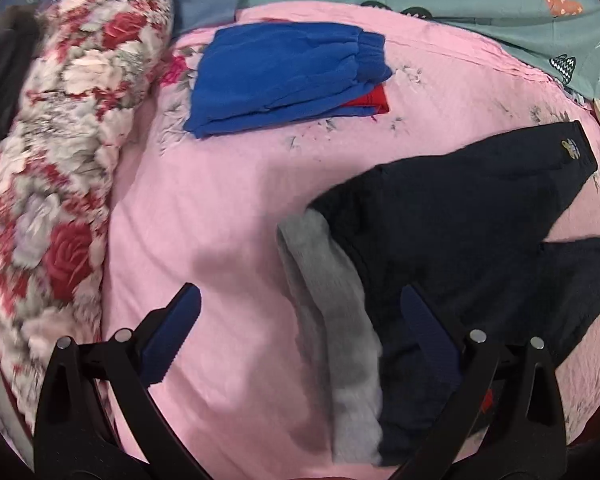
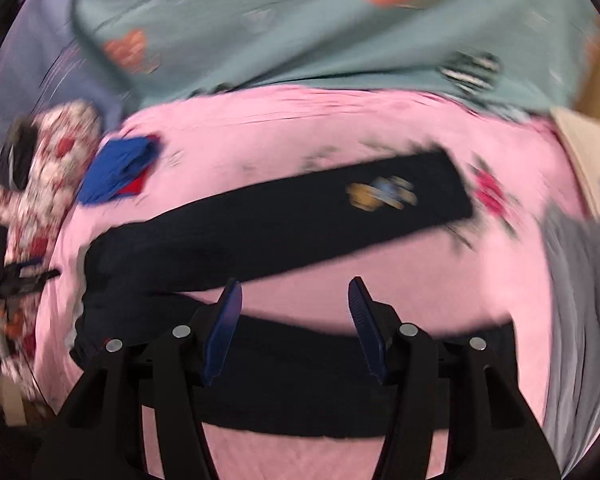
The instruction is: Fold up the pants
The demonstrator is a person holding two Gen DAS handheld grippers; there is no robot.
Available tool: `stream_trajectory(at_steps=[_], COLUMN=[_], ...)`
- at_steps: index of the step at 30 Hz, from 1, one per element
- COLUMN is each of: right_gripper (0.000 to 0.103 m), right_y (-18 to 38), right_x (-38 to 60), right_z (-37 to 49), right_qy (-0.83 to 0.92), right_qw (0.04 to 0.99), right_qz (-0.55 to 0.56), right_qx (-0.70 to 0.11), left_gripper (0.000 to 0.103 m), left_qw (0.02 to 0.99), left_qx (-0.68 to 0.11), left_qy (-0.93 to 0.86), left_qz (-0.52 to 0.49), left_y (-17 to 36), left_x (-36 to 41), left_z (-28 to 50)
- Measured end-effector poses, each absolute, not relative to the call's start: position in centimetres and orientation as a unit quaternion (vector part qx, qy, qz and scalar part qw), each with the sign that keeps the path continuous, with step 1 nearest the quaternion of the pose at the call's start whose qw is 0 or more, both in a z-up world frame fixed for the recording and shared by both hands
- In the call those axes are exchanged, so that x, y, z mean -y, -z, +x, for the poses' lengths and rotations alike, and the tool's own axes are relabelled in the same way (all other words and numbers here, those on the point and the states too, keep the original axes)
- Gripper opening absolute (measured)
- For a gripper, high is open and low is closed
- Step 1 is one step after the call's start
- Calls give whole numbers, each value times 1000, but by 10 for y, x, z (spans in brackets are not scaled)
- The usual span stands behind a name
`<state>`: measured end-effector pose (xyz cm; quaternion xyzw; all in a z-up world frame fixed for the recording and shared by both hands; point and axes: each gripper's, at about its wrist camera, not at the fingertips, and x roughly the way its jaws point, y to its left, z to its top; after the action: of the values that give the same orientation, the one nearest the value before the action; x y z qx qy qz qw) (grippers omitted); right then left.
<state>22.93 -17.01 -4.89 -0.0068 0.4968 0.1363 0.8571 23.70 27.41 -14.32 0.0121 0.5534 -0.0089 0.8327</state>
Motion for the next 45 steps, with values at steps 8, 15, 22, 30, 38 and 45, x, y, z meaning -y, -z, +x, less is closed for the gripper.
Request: stream_trajectory(at_steps=[8, 15, 22, 30, 38, 45], right_gripper=[56, 56, 25, 3, 3, 3], right_y=[115, 168, 184, 130, 51, 94], right_x=[46, 12, 1, 26, 52, 68], right_z=[345, 399, 387, 348, 247, 149], right_qy=[-273, -342, -388, -376, -378, -376], right_qw=[774, 710, 673, 714, 741, 717], right_qz=[-202, -261, -311, -308, -320, -306], right_qx=[-534, -557, -547, -503, -454, -502], left_gripper=[96, 85, 57, 12, 11, 11], left_qw=[813, 793, 791, 815, 854, 849], left_qx=[-581, -603, -603, -566, -505, -504], left_qy=[4, 34, 79, 81, 121, 155], left_qz=[-37, -77, -71, -98, -24, -23], left_y=[187, 203, 207, 177, 121, 111], left_x=[-288, -291, -285, -296, -267, -260], left_z=[270, 283, 292, 285, 227, 146])
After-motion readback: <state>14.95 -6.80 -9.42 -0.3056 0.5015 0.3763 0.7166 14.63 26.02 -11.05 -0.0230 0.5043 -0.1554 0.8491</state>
